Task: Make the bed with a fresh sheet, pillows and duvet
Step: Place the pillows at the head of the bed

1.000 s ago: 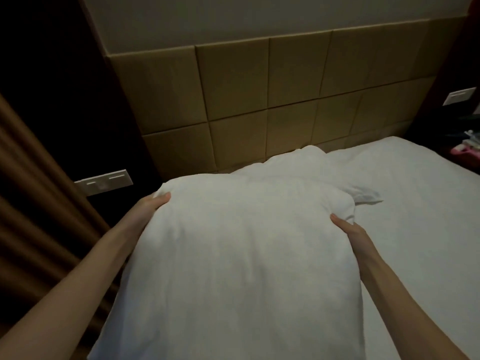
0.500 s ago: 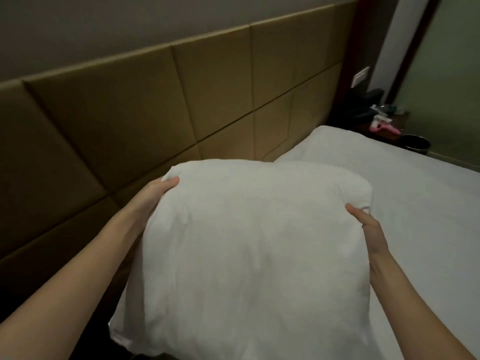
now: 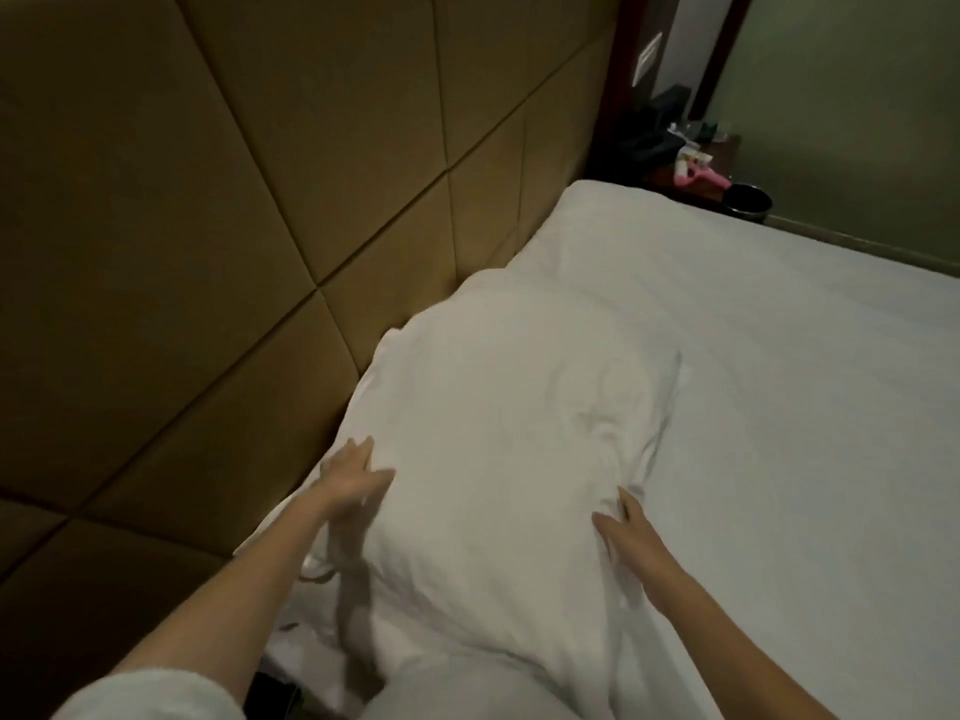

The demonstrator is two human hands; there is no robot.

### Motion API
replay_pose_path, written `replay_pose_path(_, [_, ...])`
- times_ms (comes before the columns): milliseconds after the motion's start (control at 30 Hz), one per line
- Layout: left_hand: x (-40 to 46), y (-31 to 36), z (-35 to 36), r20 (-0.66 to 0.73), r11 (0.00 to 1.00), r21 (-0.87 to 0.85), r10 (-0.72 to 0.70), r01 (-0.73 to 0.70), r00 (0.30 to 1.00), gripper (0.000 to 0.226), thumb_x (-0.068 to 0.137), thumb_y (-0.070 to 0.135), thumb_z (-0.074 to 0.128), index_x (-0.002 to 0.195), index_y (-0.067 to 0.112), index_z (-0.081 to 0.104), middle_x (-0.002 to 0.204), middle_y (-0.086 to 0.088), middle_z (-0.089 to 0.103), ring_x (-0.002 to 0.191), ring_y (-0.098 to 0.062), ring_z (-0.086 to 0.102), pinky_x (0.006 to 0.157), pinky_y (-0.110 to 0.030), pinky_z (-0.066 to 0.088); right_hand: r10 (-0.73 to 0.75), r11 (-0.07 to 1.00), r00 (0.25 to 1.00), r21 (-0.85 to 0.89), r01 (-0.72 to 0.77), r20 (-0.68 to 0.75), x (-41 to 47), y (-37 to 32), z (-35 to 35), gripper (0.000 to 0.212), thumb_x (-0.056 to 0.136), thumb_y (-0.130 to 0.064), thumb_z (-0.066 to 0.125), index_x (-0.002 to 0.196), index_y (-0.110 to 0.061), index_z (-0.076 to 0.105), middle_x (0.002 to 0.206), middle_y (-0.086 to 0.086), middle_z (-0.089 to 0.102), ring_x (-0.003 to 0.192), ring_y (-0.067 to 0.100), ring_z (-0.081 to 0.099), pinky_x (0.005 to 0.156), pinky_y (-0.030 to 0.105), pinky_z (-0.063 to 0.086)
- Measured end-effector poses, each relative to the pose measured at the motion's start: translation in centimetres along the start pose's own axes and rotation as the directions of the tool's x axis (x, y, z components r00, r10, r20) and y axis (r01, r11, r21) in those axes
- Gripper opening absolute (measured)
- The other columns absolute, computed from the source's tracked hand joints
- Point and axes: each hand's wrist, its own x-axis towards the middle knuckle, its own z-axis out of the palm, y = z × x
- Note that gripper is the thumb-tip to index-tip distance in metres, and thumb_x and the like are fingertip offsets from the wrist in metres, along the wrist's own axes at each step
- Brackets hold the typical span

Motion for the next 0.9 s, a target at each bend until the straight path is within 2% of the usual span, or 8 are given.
replay_pose_path(100, [-1.1, -3.7, 4.1, -0.089, 0.971, -0.213, -0.128, 0.106, 0.988, 0.081, 0.091, 0.061, 0.044, 0.153, 0.03, 0.002, 0.161, -0.004, -0.005, 0.147, -0.03, -0.003, 0.117, -0.048, 0.005, 0.02, 0.997, 0.999, -0.067, -0.023, -0.046, -1.3, 0.8, 1.5, 0.074, 0.093, -0.033, 0.06, 0.152, -0.025, 0.017, 0.159, 0.001, 0.015, 0.145, 0.022, 0.02, 0.118, 0.042, 0.018])
replay_pose_path(167, [-1.8, -5.4, 5.8, -0.105, 0.843, -0.474, -0.34, 0.253, 0.935, 0.093, 0.085, 0.062, 0.055, 0.153, 0.026, 0.001, 0.16, -0.009, 0.0, 0.146, -0.034, 0.005, 0.116, -0.051, 0.015, 0.04, 0.999, 0.997, 0.011, -0.039, -0.072, -2.4, 1.9, 2.8, 0.086, 0.088, -0.034, 0.066, 0.152, -0.023, 0.011, 0.16, 0.002, 0.012, 0.145, 0.023, 0.019, 0.118, 0.042, 0.02])
replay_pose_path(267, [-2.8, -7.4, 7.9, 0.21, 0.355, -0.822, -0.538, 0.445, 0.816, 0.104, 0.07, 0.069, 0.067, 0.149, 0.018, 0.022, 0.145, -0.014, 0.04, 0.126, -0.039, 0.044, 0.103, -0.051, 0.038, 0.264, 0.957, 0.956, 0.155, -0.243, -0.129, -4.2, 3.7, 4.2, 0.109, 0.078, -0.048, 0.073, 0.152, -0.03, -0.004, 0.158, 0.007, 0.015, 0.141, 0.034, 0.026, 0.112, 0.052, 0.027])
replay_pose_path(367, [-4.1, -7.9, 8.2, 0.417, -0.064, -0.903, -0.373, 0.425, 0.829, 0.054, 0.082, 0.058, 0.062, 0.114, 0.015, 0.054, 0.099, -0.007, 0.06, 0.083, -0.022, 0.055, 0.083, -0.037, 0.045, 0.416, 0.88, 0.909, 0.247, -0.405, 0.01, -5.2, 5.7, 4.6, 0.117, 0.072, -0.062, 0.07, 0.151, -0.032, -0.011, 0.157, 0.003, 0.019, 0.139, 0.035, 0.03, 0.109, 0.053, 0.028])
replay_pose_path(500, [-4.3, -6.6, 7.9, 0.344, -0.371, -0.897, -0.239, 0.241, 0.908, 0.026, 0.095, 0.033, 0.053, 0.111, 0.013, 0.058, 0.131, -0.012, 0.056, 0.118, -0.028, 0.053, 0.101, -0.041, 0.042, 0.303, 0.87, 0.935, 0.347, -0.351, 0.187, -5.7, 6.9, 5.2, 0.123, 0.05, -0.071, 0.081, 0.148, -0.022, 0.026, 0.139, 0.0, 0.052, 0.122, 0.025, 0.054, 0.105, 0.048, 0.042])
replay_pose_path(600, [-4.8, -5.4, 6.9, 0.25, -0.403, -0.902, -0.197, 0.155, 0.948, 0.033, 0.098, 0.032, 0.047, 0.125, 0.013, 0.054, 0.132, -0.009, 0.056, 0.125, -0.029, 0.048, 0.106, -0.044, 0.037, 0.183, 0.893, 0.95, 0.361, -0.269, 0.254, -6.4, 6.1, 5.7, 0.101, 0.06, -0.07, 0.077, 0.141, -0.018, 0.044, 0.13, -0.002, 0.061, 0.119, 0.019, 0.058, 0.109, 0.043, 0.04])
replay_pose_path(767, [-6.6, -7.9, 6.5, 0.116, -0.26, -0.964, -0.232, 0.053, 0.966, 0.045, 0.096, 0.034, 0.053, 0.135, 0.013, 0.05, 0.126, -0.007, 0.062, 0.117, -0.026, 0.057, 0.084, -0.038, 0.05, 0.164, 0.95, 0.957, 0.223, -0.218, 0.239, -8.8, 5.2, 6.6, 0.107, 0.067, -0.084, 0.056, 0.15, -0.023, 0.027, 0.149, -0.005, 0.041, 0.132, 0.021, 0.045, 0.112, 0.043, 0.035])
replay_pose_path(900, [-9.3, -10.2, 7.1, 0.066, -0.131, -0.991, -0.31, 0.026, 0.948, 0.039, 0.094, 0.033, 0.058, 0.127, 0.014, 0.052, 0.122, -0.006, 0.061, 0.111, -0.026, 0.057, 0.094, -0.041, 0.046, 0.068, 0.983, 0.962, 0.145, -0.11, 0.265, -11.6, 5.2, 7.0, 0.092, 0.079, -0.072, 0.044, 0.152, -0.02, 0.022, 0.152, -0.003, 0.035, 0.136, 0.02, 0.038, 0.114, 0.037, 0.03])
